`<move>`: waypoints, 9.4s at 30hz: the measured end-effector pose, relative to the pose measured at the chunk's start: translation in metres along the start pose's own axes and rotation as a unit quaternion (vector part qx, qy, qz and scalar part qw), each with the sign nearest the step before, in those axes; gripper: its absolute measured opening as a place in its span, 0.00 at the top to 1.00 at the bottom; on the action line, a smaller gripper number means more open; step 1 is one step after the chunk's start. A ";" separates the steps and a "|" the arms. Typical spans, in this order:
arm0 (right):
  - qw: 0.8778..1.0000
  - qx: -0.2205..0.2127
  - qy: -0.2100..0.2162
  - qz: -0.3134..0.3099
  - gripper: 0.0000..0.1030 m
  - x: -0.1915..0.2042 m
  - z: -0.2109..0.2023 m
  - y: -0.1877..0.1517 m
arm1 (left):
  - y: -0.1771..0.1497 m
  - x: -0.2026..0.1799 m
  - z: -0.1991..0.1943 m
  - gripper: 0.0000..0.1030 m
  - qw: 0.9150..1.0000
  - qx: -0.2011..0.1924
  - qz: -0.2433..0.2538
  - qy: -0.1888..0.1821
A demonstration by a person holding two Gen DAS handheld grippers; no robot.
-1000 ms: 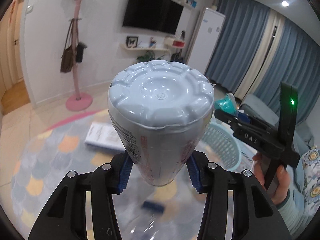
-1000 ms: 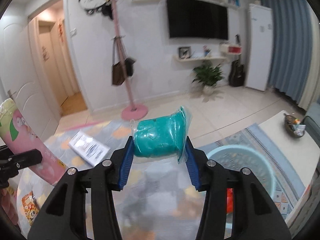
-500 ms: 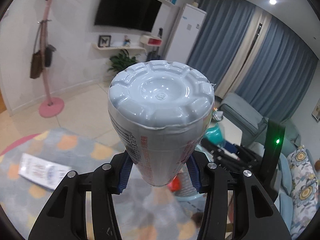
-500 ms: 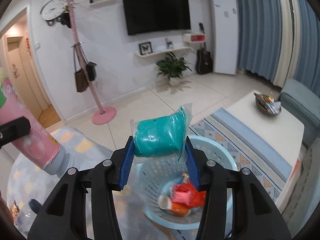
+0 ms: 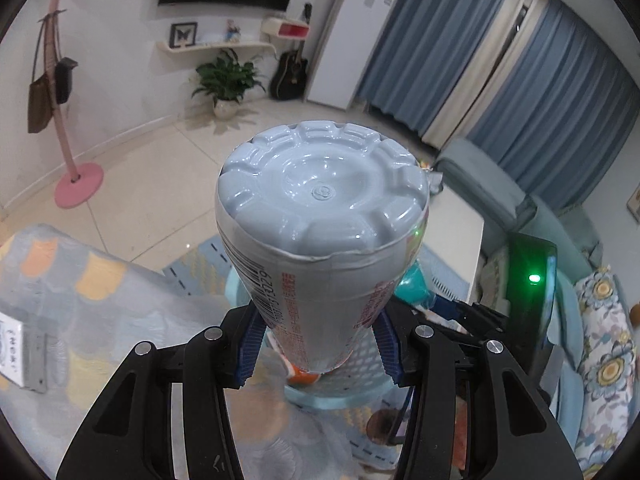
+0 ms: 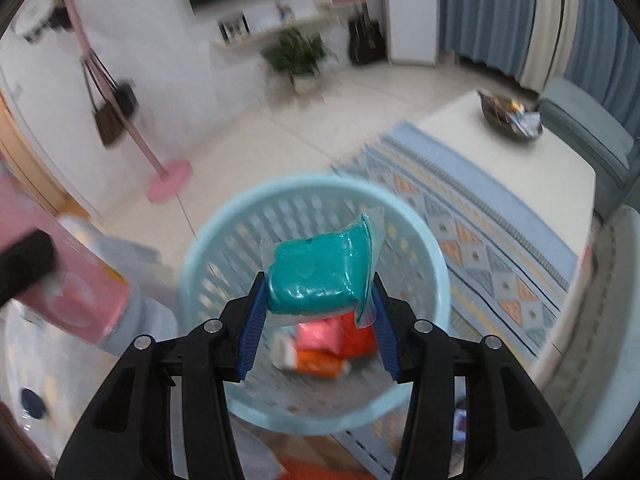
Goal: Collect trash
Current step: 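Carry the pink bottle and teal cup over the blue basket and open both tools, then return to the table and grasp the clear plastic bottle with the left tool, then grasp the white milk carton with the right tool, then carry the clear bottle and milk carton over the basket and open both tools, then return to the table and grasp the orange snack bag with the left tool, then grasp the white heart-print paper bag with the right tool, then carry the snack bag and paper bag over the basket and open both tools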
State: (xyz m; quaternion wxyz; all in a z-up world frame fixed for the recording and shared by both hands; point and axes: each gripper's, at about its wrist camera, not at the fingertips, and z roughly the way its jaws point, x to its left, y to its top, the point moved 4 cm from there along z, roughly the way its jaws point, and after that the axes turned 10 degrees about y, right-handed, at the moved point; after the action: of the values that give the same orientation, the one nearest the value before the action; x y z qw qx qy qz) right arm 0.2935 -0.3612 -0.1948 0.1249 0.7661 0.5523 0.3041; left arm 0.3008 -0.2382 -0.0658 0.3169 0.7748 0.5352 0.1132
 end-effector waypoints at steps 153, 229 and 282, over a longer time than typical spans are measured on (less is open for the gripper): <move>0.929 -0.203 0.043 -0.307 0.49 0.259 -0.151 -0.029 | -0.082 0.142 -0.200 0.47 0.981 -0.113 -0.066 0.140; 0.933 -0.027 0.235 -0.271 0.38 0.257 -0.141 -0.152 | -0.193 0.216 -0.282 0.28 0.932 -0.116 -0.195 0.283; 0.931 -0.024 0.239 -0.276 0.93 0.307 -0.137 -0.248 | -0.253 0.231 -0.275 0.99 0.931 -0.129 -0.249 0.234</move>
State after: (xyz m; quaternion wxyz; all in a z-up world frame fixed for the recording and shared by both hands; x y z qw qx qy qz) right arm 0.0829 -0.0086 -0.1175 0.0865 0.4852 0.7478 0.4448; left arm 0.0603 0.1286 -0.0454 0.2979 0.5212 0.7504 0.2766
